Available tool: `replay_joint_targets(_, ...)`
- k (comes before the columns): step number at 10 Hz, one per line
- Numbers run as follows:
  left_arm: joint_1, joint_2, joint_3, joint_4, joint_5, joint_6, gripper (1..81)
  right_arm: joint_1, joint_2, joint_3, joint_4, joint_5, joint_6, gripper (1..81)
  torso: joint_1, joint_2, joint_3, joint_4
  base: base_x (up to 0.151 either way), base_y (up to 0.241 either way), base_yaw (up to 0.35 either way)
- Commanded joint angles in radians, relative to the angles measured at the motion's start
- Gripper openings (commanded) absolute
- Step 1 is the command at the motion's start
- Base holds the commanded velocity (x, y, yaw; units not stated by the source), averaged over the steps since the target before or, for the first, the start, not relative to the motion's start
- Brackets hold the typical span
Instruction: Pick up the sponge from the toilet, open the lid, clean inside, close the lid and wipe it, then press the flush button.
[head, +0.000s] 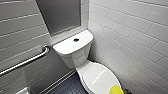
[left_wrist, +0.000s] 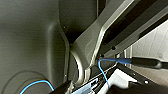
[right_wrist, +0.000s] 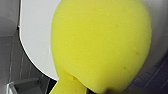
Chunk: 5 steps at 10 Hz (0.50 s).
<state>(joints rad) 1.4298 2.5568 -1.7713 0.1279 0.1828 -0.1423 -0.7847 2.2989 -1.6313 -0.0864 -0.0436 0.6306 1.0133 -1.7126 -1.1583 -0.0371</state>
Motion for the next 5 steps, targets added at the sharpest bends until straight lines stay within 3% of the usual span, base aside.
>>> replay_joint_targets(1, 0.005, -0.016, 0.020, -0.004, 0.083, 0.006, 81.1, -0.142, -0.189, 0.098, -0.003, 0.044, 0.009, 1.0, 0.000, 0.000, 0.000, 0.000, 0.000, 0.000, 0.000)
replay_joint_targets(5, 0.001, -0.001, -0.028, -0.013, 0.072, 0.004, 81.1, -0.434, -0.197, 0.029, -0.012, 0.074, -0.005, 1.0, 0.000, 0.000, 0.000, 0.000, 0.000, 0.000, 0.000)
